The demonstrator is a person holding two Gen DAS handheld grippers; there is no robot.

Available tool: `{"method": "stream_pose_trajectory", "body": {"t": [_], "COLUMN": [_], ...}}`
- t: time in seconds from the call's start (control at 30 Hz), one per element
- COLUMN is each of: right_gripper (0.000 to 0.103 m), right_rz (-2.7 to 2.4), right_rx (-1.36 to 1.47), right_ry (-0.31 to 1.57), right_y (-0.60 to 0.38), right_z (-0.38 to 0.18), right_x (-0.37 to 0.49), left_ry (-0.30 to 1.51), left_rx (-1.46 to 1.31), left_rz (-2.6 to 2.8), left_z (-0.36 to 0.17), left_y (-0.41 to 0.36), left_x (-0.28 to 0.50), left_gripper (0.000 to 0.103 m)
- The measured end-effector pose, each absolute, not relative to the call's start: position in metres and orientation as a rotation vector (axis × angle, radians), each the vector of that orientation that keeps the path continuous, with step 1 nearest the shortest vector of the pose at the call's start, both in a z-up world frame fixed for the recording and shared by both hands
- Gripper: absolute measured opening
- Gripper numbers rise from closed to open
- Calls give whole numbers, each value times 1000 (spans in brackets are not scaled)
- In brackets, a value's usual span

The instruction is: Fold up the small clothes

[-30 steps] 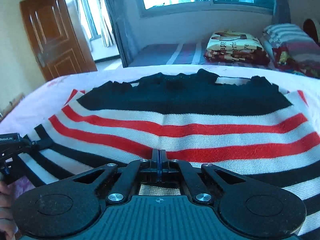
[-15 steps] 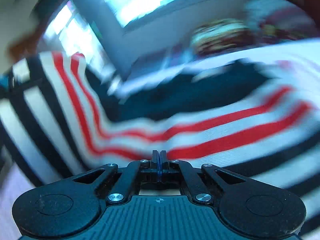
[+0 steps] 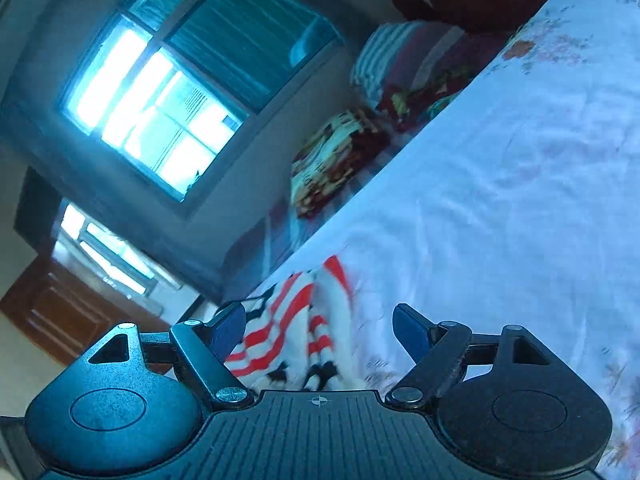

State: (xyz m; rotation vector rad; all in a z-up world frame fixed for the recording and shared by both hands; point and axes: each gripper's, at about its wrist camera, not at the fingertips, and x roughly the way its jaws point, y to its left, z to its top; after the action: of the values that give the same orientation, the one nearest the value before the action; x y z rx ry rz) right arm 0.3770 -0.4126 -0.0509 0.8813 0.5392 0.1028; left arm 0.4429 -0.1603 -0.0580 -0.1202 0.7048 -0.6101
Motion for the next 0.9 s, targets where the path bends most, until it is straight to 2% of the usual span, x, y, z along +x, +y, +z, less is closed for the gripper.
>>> {"method": "stream_pose_trajectory", "body": {"t": [0.1,0.2,0.43,0.5,0.53,0.6,0.67,0.77,0.9], "right_gripper": [80,80,78,57,53,34,32,21,19], "right_rz": [189,212,211,214,208,193,175,190,291], "right_rx": [929,963,891,850,821,732,598,397,448], "right_ry": [628,701,811,865,899,913,909,803,545], "right_y": [-390,-373,-358,-349,-343,-329,-313,-291,-302], "right_z": [-62,-72,-74,-79,-83,-86,-86,-84,-75], "right_x": [387,390,429,446,455,465,468,454,415], "left_ry": [641,717,797,798,800,797,778,771,759], "left_rx": [-134,-166,-245,-263,-264,-259,-249,-233,-213], "left_rz": [-448,-333,-329,-320,-317,-311,-311,-301,-327], "left_z": [-53,-70,-98,-100,-102,-102,-97,-93,-89], "left_y": [-102,-63,-45,-35,-35,-31,-30,-30,-39], "left_x": [447,471,472,469,470,468,473,486,499], "left_gripper": [60,58,59,61,61,61,61,58,57]}}
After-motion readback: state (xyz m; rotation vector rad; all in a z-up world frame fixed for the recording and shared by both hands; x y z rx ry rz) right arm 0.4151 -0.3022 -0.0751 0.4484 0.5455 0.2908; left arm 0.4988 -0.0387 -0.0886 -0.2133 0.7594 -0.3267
